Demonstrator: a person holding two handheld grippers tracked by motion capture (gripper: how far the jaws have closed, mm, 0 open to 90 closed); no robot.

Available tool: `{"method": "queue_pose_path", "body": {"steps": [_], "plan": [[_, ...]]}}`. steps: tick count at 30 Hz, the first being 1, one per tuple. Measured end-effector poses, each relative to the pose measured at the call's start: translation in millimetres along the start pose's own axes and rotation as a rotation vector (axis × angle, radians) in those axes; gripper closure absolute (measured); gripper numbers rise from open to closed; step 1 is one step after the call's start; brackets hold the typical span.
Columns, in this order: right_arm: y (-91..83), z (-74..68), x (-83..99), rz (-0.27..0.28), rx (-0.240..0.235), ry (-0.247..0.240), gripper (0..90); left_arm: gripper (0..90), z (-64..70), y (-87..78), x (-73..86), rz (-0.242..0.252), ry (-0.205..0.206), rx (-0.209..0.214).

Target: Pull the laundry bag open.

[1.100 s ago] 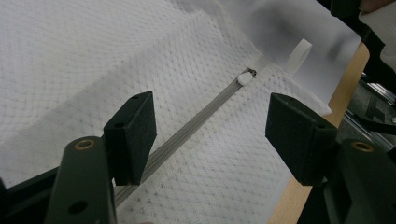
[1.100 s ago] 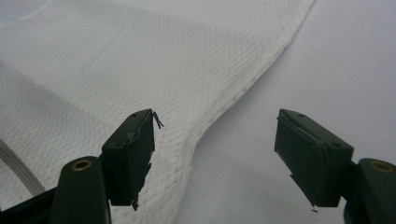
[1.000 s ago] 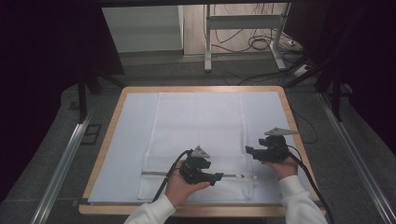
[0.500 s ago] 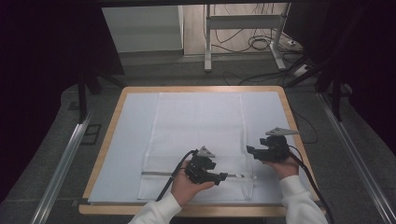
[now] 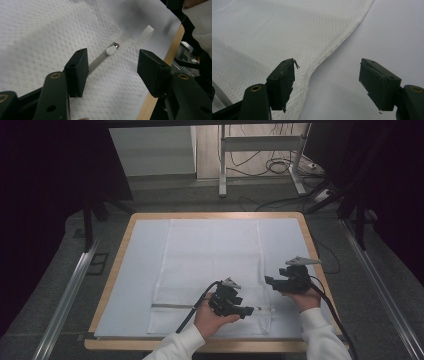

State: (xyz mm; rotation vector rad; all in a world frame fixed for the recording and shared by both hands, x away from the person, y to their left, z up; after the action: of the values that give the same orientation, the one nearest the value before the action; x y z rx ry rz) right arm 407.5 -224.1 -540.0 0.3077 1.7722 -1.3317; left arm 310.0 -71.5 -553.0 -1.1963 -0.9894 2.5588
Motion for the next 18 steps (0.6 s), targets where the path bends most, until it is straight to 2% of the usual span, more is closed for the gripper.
{"method": "queue_pose_path", "body": {"steps": [9,18], "plan": [[-0.7,-0.4,0.2,-0.002,0.000,0.000,29.8,44.3,4.7,15.1,-2.2,-0.029,-0.005,0.029],[-1.1,-0.2,0.2,-0.003,0.000,-0.004,30.7,48.3,-0.4,22.1,-4.7,-0.034,-0.027,0.021]]}}
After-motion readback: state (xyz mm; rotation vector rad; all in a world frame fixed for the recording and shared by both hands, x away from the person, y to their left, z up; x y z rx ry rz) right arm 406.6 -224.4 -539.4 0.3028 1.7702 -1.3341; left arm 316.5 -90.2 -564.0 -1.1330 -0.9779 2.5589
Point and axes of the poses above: each handheld gripper's, and its own axes: y roughly forward along the jaws, x roughly out of its underside, z roughly to its right, the point moved 8 cm from there along y, roughly forward along the jaws, and after that the axes turned 6 degrees about x, right-handed, at the moved point
